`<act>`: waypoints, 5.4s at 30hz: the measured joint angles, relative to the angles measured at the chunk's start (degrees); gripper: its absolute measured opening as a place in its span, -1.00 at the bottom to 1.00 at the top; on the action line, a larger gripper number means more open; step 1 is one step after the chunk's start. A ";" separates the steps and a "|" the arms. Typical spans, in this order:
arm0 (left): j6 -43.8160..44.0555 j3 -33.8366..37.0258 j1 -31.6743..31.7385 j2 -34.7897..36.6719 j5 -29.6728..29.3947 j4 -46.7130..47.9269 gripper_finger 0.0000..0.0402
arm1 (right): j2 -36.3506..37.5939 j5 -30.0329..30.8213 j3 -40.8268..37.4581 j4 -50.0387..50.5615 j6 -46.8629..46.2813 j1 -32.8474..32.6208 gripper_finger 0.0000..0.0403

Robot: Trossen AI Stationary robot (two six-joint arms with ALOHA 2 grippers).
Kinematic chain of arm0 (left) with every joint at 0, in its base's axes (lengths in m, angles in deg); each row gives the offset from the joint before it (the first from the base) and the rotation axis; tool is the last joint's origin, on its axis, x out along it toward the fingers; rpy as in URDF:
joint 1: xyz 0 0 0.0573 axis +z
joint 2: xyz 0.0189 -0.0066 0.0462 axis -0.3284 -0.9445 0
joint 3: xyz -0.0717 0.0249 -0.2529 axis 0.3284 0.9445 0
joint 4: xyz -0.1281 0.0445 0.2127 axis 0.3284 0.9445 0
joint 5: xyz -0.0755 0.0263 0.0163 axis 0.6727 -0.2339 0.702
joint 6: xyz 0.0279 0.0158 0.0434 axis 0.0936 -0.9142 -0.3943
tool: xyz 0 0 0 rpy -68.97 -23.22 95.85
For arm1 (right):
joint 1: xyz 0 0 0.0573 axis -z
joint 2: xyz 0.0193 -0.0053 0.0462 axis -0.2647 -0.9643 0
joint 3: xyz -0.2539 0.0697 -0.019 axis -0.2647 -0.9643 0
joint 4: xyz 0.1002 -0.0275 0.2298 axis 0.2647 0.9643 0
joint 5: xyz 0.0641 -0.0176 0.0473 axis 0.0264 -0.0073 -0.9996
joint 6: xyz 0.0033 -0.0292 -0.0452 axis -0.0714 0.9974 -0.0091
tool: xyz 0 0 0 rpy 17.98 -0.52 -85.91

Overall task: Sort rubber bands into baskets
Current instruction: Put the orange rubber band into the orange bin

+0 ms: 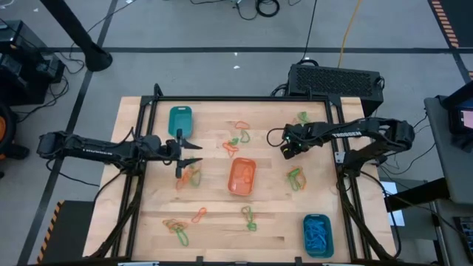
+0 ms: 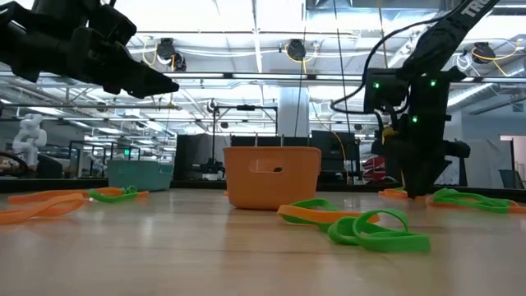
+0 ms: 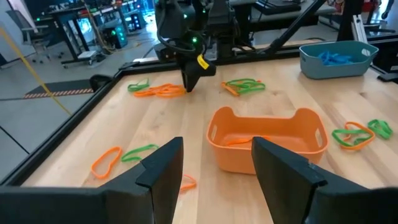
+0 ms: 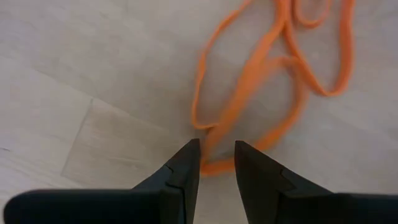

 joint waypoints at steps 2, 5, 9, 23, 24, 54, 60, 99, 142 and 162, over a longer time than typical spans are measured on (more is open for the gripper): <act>0.11 0.00 0.19 -0.01 0.00 0.25 -0.01 | -0.99 -0.84 0.21 -0.23 0.25 0.00 -0.54; 0.11 0.00 0.19 -0.01 0.00 0.44 -0.01 | -1.86 -1.24 0.26 -0.62 1.58 0.00 -0.54; 0.13 0.00 0.19 0.00 0.00 0.55 -0.01 | -1.90 -2.19 0.26 -1.23 3.84 0.00 -0.64; 0.16 0.00 0.18 -0.02 0.00 0.90 -0.01 | 1.30 -1.45 9.46 10.36 6.25 -4.08 -1.00; 0.13 0.00 0.17 -0.02 0.00 1.07 -0.01 | 1.71 -1.11 10.95 11.11 6.29 -4.66 -1.00; 0.20 0.02 0.16 -0.02 -0.02 2.57 -0.01 | 2.32 1.89 7.31 10.59 -8.61 -8.05 -0.53; 0.22 0.01 0.16 -0.02 -0.02 2.61 -0.01 | 2.32 1.15 5.37 8.07 -5.52 -4.66 -0.17; 0.22 0.01 0.17 -0.02 -0.02 2.71 -0.01 | 5.30 -0.08 7.81 14.62 -5.35 -4.32 -0.99; 6.86 -5.42 0.16 -0.04 0.79 23.78 -0.01 | -24.65 -7.35 42.48 -1.88 16.69 -29.14 -0.90; 7.21 -9.92 1.58 -20.74 -7.43 27.73 -0.01 | -24.70 -2.02 43.28 0.55 17.90 -29.12 -0.38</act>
